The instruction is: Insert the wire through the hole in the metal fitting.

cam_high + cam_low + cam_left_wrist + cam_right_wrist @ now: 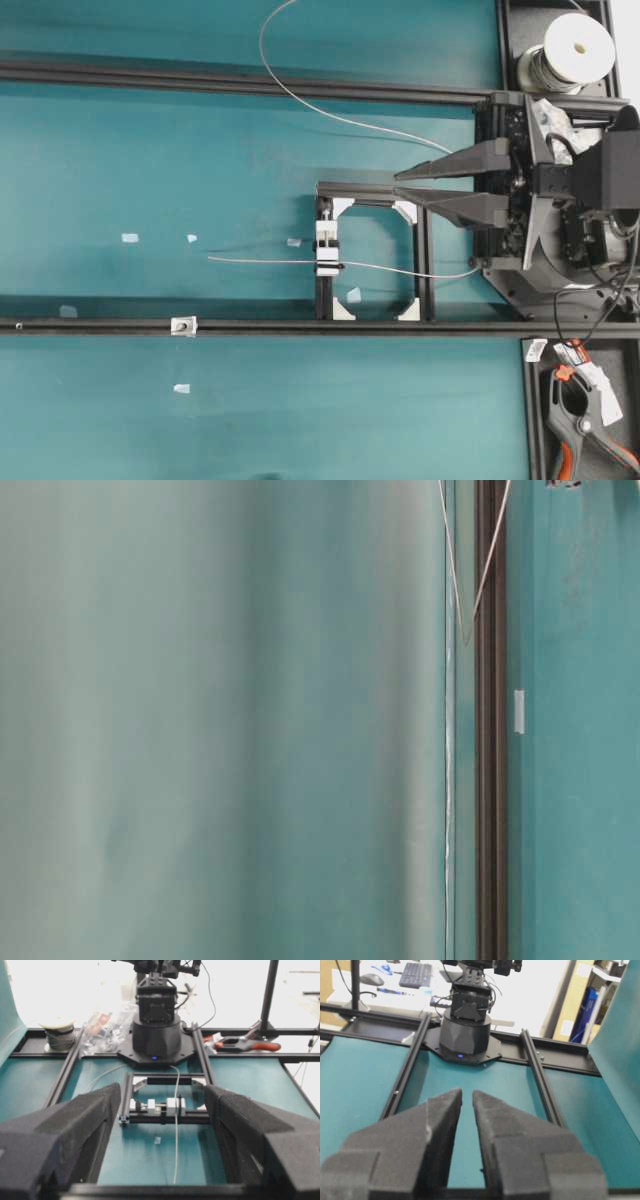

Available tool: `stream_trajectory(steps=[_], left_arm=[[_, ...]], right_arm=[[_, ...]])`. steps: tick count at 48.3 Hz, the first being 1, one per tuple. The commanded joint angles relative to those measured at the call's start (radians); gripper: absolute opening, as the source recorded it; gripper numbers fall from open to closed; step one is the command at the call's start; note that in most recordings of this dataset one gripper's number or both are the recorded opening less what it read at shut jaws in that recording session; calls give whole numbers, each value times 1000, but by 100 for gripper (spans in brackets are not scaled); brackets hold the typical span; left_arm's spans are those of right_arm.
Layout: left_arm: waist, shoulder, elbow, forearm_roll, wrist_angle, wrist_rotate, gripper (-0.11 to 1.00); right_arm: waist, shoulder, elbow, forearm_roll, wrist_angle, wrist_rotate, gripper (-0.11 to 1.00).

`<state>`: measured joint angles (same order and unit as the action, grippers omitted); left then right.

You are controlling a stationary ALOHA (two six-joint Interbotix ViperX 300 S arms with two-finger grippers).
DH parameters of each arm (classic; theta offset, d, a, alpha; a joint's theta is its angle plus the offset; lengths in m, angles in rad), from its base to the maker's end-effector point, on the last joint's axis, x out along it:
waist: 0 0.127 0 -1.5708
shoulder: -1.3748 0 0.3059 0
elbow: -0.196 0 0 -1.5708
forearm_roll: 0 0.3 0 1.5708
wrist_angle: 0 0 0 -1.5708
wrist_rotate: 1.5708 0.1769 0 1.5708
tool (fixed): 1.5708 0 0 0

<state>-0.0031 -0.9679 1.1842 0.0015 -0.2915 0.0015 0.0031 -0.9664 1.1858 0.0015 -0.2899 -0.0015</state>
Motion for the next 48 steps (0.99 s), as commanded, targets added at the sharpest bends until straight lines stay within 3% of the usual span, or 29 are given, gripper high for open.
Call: stream_trajectory(steps=[1,5,9,14,19,24,26,36,39,48], left_arm=[[6,29,2,-44,-8,-9,24],[6,44,11,-44,-14,-11,13],[8,67,17,-44,-26,-11,4],[6,104,20,-44,-55,-8,23],[6,158,29,-43,-95,-2,52],[6,222,41,-44,-137,-3,82],[6,256,48,-43,-156,-8,87],[6,414,44,-44,-255,-9,86],[6,469,41,-44,-295,-9,86],[6,621,34,-43,-385,-9,86]], right_arm=[[-9,18,-25,6,-9,26,24],[-11,57,-38,57,-9,52,13],[-14,107,-58,58,-8,67,1],[-14,172,-80,58,-14,67,-2],[-12,225,-87,58,-28,67,0],[-12,282,-77,58,-75,72,10],[-14,304,-74,58,-95,75,17],[-14,402,-69,58,-160,97,66],[-14,434,-69,58,-169,106,71],[-12,526,-75,58,-189,127,71]])
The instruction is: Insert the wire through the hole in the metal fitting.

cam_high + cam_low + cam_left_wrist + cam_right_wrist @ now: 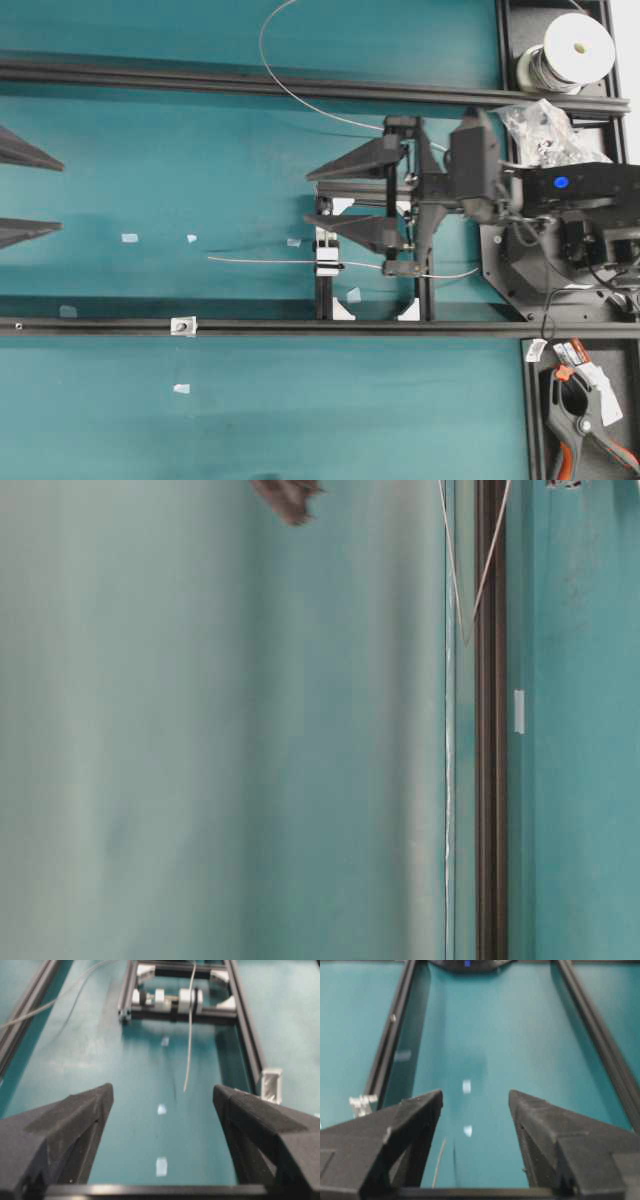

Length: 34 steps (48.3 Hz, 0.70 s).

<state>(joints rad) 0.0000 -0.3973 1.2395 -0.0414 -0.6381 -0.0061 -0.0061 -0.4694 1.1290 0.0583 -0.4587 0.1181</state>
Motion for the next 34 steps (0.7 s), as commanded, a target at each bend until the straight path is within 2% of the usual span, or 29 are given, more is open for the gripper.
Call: stream_trajectory(steps=[1,16,34], left_arm=[[3,66,-25,0,-46,-2,86],[-3,268,-75,0,-135,-2,86],[-8,390,-78,0,-215,-2,86]], right_arm=[[-2,38,-18,2,-25,11,71],[28,173,-29,2,-81,34,71],[31,334,-89,3,-75,52,71]])
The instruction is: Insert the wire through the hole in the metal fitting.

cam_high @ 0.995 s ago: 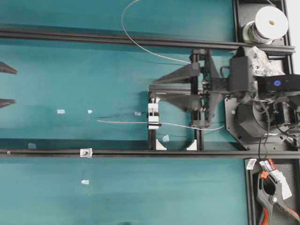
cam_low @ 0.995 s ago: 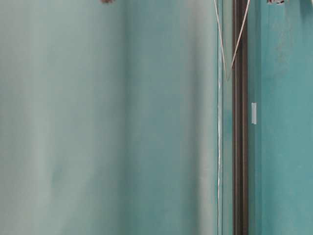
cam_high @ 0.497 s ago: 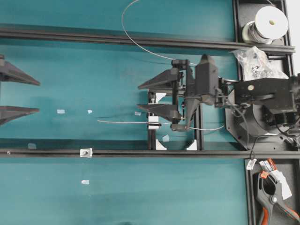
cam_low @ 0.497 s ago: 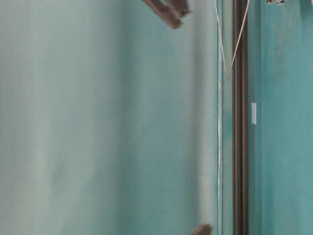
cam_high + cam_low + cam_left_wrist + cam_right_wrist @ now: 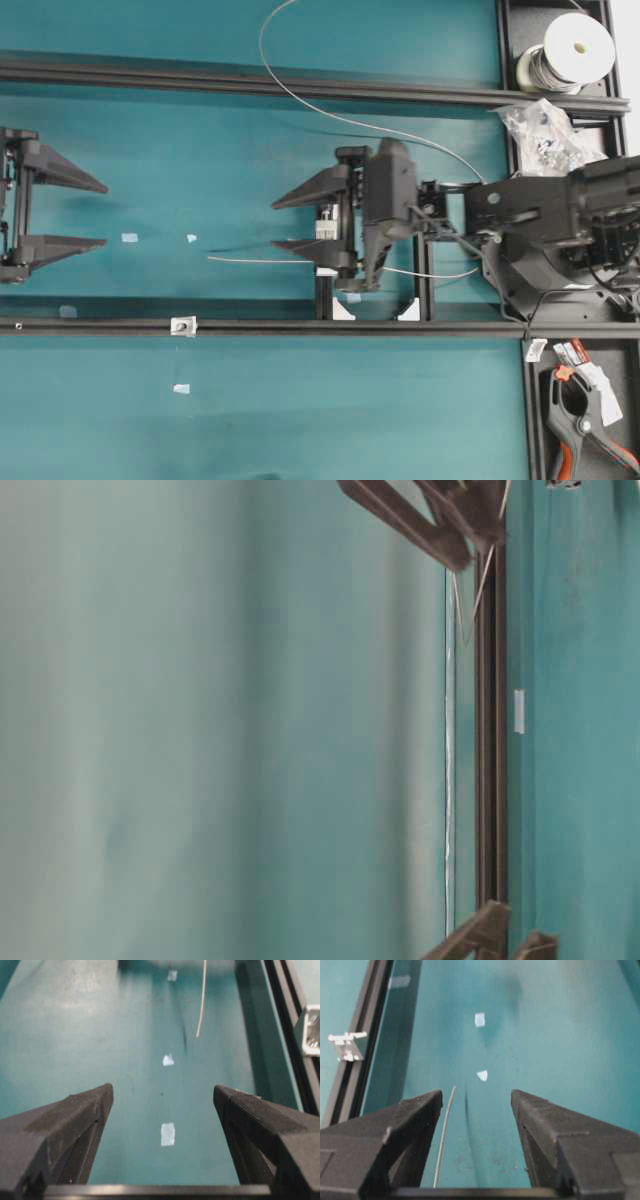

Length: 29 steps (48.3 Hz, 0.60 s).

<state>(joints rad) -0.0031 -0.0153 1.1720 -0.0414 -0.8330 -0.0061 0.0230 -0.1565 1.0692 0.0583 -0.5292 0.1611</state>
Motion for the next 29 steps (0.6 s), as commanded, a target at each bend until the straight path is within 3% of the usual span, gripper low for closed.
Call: stream_trajectory(steps=[1,29], left_arm=[[-5,11,-11,0,-21,-2,86],[-5,41,-12,0,-43,-6,85]], right_arm=[[2,29,-32,2,-5,15,71],[34,143,-101,3,95,98,70]])
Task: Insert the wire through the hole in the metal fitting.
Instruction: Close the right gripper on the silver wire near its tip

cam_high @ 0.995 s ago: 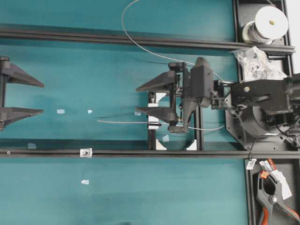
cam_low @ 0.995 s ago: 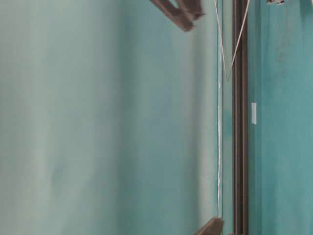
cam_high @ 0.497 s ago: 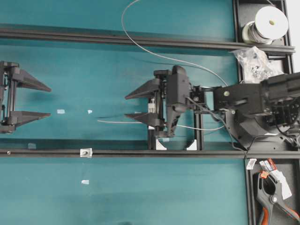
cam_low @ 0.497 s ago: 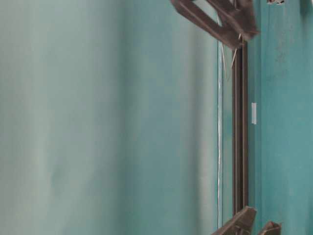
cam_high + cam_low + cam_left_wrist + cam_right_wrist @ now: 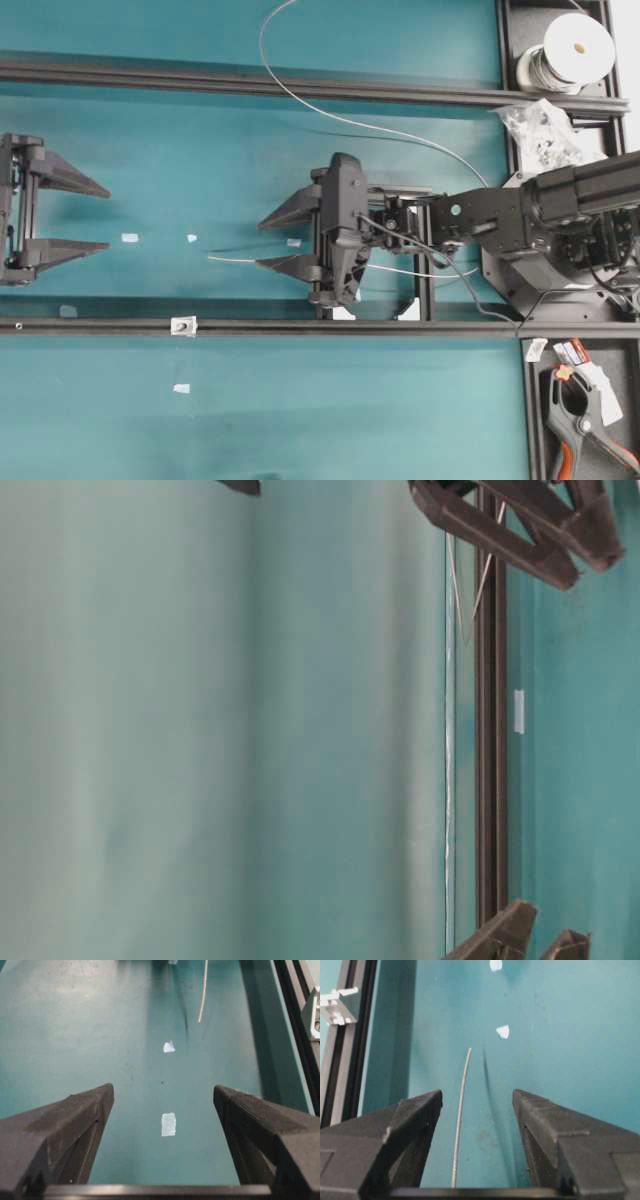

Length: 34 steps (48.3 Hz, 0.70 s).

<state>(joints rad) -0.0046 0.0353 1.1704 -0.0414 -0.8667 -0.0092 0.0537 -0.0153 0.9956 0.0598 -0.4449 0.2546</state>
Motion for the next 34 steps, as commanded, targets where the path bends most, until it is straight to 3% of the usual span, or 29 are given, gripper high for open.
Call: stream_trajectory(steps=[1,34], left_arm=[[-5,-8,-11,-2,-11,-3,85],[-9,-9,-11,0,-11,-9,85]], right_arm=[[3,6,-31,0,15,6,70],[3,97,-78,8,49,17,67]])
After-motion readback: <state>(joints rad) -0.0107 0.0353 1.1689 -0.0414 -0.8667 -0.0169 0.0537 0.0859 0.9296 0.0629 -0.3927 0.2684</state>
